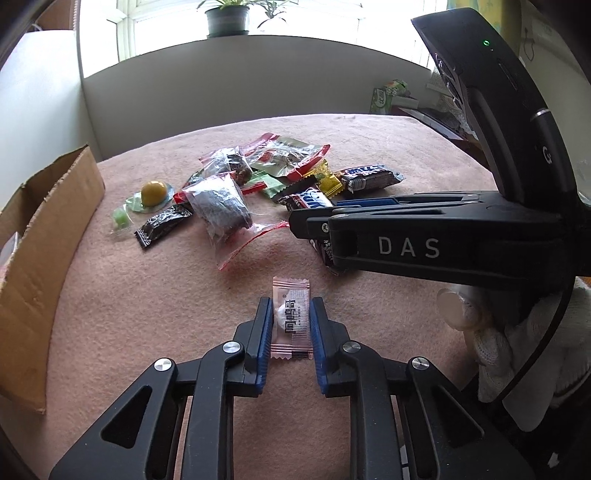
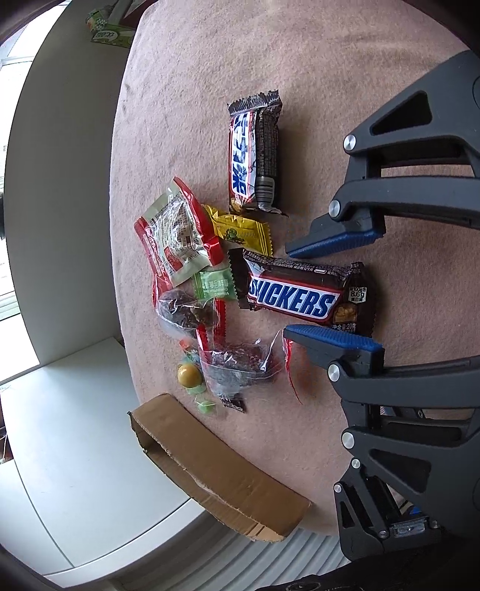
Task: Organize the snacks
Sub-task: 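Grasp the pink candy with the left tool while the right tool grasps the Snickers bar, then carry the pink candy and Snickers bar into the box and open both tools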
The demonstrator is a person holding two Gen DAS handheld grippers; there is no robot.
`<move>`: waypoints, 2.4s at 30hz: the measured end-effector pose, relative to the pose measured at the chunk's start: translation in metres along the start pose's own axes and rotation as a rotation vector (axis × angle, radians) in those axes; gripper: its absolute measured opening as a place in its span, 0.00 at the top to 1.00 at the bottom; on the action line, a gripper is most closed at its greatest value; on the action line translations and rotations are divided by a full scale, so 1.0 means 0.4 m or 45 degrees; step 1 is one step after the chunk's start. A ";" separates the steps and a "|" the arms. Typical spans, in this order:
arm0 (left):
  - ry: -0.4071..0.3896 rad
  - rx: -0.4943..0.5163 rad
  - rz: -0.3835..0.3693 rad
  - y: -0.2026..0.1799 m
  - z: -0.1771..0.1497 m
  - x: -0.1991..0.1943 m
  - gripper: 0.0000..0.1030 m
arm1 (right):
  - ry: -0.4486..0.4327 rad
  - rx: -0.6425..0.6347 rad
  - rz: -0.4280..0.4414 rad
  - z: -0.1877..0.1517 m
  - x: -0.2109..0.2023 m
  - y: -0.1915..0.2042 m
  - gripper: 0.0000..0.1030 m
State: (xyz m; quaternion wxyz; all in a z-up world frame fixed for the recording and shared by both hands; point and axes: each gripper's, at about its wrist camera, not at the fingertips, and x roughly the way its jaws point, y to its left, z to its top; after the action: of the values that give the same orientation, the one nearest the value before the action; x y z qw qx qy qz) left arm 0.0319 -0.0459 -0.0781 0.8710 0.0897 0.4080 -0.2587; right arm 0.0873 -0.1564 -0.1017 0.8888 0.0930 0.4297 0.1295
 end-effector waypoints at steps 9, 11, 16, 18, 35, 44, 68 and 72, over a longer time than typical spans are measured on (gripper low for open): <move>0.000 -0.029 -0.006 0.015 -0.004 -0.006 0.82 | -0.009 -0.040 -0.011 -0.011 -0.010 0.003 0.70; -0.001 -0.052 -0.010 0.025 -0.006 -0.011 0.82 | -0.018 -0.019 0.013 -0.011 -0.020 -0.004 0.70; -0.013 -0.087 -0.005 0.044 -0.005 -0.020 0.83 | -0.088 -0.001 0.037 -0.001 -0.064 -0.006 0.70; -0.022 -0.099 -0.003 0.051 -0.006 -0.029 0.83 | -0.109 -0.006 0.046 0.004 -0.081 0.001 0.70; -0.198 -0.242 0.066 0.162 -0.004 -0.142 0.83 | -0.187 -0.088 0.182 0.075 -0.104 0.164 0.70; -0.331 -0.370 0.162 0.276 -0.012 -0.224 0.83 | -0.180 -0.148 0.277 0.140 -0.054 0.295 0.70; -0.411 -0.599 0.373 0.496 -0.082 -0.294 0.83 | -0.091 -0.179 0.378 0.216 0.129 0.507 0.69; -0.416 -0.598 0.373 0.500 -0.082 -0.292 0.82 | -0.106 -0.196 0.356 0.216 0.131 0.517 0.28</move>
State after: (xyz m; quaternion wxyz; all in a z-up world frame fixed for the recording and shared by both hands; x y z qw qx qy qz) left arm 0.0526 0.1800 -0.0220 0.9499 -0.0986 0.2940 -0.0403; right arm 0.1557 0.0513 -0.0303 0.8837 0.0890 0.3641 0.2805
